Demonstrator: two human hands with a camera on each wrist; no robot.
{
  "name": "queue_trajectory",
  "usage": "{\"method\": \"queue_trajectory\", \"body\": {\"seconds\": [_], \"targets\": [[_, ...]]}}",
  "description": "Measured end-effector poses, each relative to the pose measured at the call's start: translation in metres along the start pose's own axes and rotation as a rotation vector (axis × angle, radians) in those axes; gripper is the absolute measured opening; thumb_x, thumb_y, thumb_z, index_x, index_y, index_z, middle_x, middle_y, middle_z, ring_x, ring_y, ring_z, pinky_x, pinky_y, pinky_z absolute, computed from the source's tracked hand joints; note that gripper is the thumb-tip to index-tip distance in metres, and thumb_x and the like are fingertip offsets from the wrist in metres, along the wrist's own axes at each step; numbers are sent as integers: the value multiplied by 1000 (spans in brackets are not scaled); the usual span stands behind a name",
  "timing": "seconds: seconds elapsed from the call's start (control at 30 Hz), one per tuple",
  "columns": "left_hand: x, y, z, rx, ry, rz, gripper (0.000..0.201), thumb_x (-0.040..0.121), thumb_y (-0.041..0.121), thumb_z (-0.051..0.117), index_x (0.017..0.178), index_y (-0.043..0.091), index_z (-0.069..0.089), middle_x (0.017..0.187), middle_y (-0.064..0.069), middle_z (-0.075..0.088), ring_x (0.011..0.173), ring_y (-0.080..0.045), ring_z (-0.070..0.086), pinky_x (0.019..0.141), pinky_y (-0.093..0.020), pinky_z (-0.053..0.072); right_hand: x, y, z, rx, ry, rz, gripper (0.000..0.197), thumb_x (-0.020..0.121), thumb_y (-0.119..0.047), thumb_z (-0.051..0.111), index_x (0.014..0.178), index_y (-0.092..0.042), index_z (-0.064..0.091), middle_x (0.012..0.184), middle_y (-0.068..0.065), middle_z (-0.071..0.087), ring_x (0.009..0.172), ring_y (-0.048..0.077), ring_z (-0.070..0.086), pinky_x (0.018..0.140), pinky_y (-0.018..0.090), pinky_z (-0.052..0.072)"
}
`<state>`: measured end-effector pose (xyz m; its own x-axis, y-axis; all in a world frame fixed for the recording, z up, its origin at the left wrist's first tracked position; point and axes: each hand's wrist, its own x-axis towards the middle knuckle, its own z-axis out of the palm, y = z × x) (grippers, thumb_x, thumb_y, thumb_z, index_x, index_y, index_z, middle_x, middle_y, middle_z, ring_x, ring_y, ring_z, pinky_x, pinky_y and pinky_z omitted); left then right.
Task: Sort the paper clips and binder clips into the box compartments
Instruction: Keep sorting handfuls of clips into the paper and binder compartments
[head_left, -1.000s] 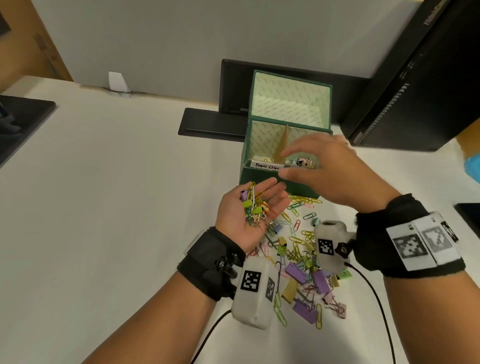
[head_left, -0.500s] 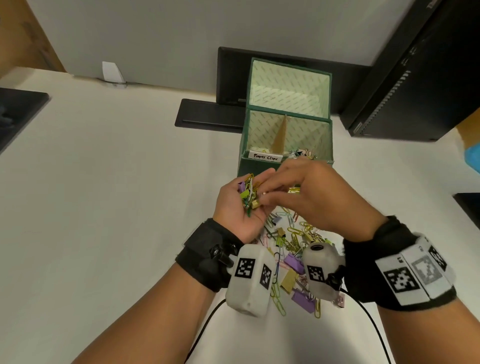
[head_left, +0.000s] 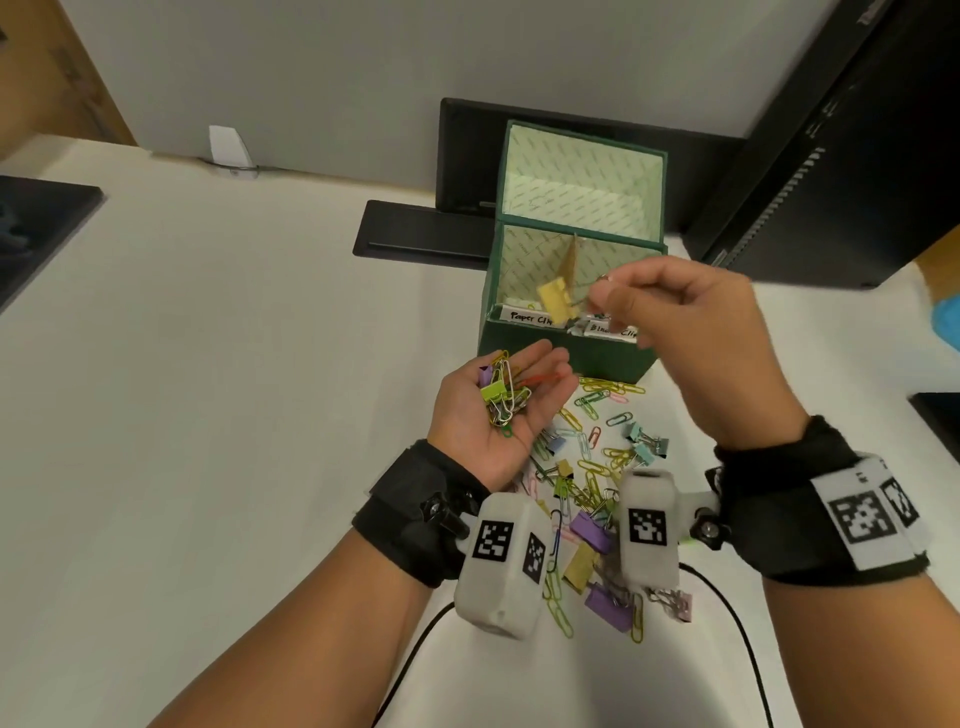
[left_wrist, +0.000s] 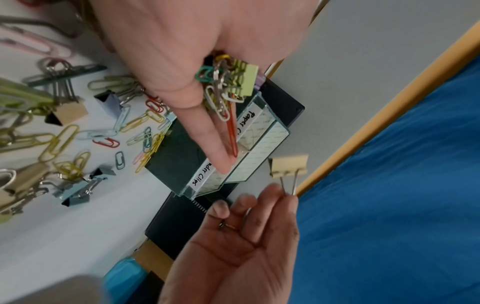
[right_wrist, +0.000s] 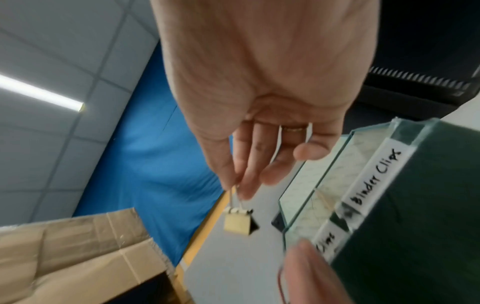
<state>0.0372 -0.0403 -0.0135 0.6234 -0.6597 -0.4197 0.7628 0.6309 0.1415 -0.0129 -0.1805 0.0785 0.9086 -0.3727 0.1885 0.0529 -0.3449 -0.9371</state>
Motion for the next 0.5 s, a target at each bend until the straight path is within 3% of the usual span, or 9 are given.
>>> {"method": "queue_trajectory", "body": {"seconds": [0.1, 0.17, 0.2, 0.3, 0.43, 0.5], "targets": [[0, 0, -1, 11, -11, -13, 43, 98, 23, 37, 108, -9, 63, 96, -25, 70, 74, -33, 71, 70, -43, 60, 16, 6, -10, -107, 198, -27, 11, 83, -17, 76, 90, -9, 74, 85, 3, 75, 77, 9, 70, 72, 28, 59], [0, 0, -2, 15, -17, -14, 43, 98, 23, 37, 109, -9, 63, 97, -25, 70, 75, -33, 71, 72, -43, 60, 26, 14, -17, -333, 240, -18, 8, 84, -24, 75, 88, -17, 74, 85, -1, 74, 82, 14, 70, 77, 39, 60], [0, 0, -3, 17, -19, -13, 44, 98, 24, 37, 109, -9, 63, 96, -25, 70, 75, -34, 71, 72, -43, 60, 29, 17, -19, -483, 198, 12, 8, 84, -28, 75, 88, -21, 74, 88, -4, 73, 83, 13, 69, 78, 38, 59], [1, 1, -3, 16, -20, -10, 44, 100, 24, 36, 109, -9, 63, 95, -25, 70, 75, -34, 71, 70, -43, 61, 29, 22, -19, -795, 15, 94, 21, 85, -33, 73, 103, -23, 74, 105, -5, 71, 89, 9, 60, 74, 23, 44], [2, -2, -2, 46, -4, 21, 41, 99, 22, 37, 107, -9, 62, 93, -24, 70, 73, -32, 71, 67, -42, 61, 9, 8, 1, -712, -95, -104, 14, 87, -31, 71, 100, -26, 74, 91, -18, 66, 80, -8, 55, 67, 2, 36], [3, -2, -3, 46, 6, 55, 34, 97, 17, 39, 106, -8, 61, 92, -23, 69, 76, -31, 71, 65, -40, 61, -2, 1, 17, -656, -238, -126, 11, 86, -32, 73, 97, -30, 75, 85, -22, 67, 83, -8, 59, 75, 4, 42]]}}
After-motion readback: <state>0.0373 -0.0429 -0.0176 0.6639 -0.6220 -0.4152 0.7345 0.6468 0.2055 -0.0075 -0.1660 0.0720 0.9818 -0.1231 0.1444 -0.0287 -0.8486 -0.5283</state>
